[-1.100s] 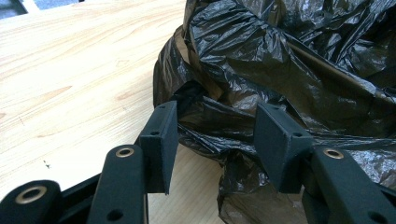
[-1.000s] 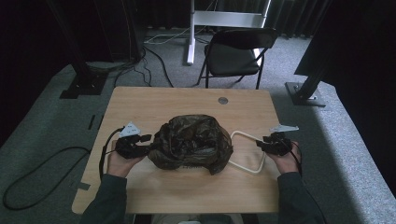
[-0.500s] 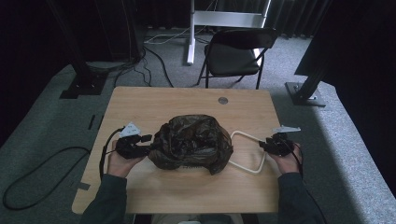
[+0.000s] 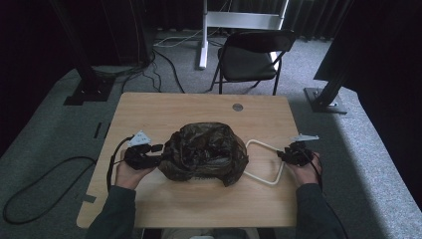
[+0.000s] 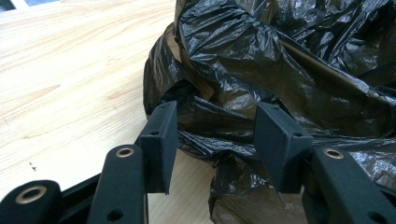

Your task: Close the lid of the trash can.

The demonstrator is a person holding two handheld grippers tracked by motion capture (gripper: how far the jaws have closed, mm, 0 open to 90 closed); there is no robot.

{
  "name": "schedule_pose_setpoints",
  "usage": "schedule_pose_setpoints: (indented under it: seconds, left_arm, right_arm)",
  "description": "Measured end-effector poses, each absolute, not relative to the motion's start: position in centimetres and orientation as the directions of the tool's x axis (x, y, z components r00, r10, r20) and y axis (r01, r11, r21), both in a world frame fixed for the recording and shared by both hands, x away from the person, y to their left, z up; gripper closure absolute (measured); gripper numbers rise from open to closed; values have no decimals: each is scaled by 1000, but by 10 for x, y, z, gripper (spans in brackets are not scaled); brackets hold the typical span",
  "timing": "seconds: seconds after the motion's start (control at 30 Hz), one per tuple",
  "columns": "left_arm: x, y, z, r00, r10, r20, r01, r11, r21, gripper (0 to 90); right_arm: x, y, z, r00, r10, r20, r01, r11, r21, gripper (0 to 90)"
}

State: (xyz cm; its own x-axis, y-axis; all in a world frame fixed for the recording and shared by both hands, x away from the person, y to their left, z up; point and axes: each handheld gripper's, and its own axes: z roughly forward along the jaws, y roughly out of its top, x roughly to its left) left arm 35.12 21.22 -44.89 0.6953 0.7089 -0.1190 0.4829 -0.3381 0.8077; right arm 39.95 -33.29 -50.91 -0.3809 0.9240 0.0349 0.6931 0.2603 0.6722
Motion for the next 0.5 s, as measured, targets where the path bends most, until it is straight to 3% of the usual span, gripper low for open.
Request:
schedule_pose_setpoints:
  seconds: [0.5]
  left_arm:
    - [351, 213, -448, 694, 710, -120, 482, -334, 810, 508]
  right_arm:
    - [405, -333, -517, -361, 932, 34, 710, 251, 658, 560]
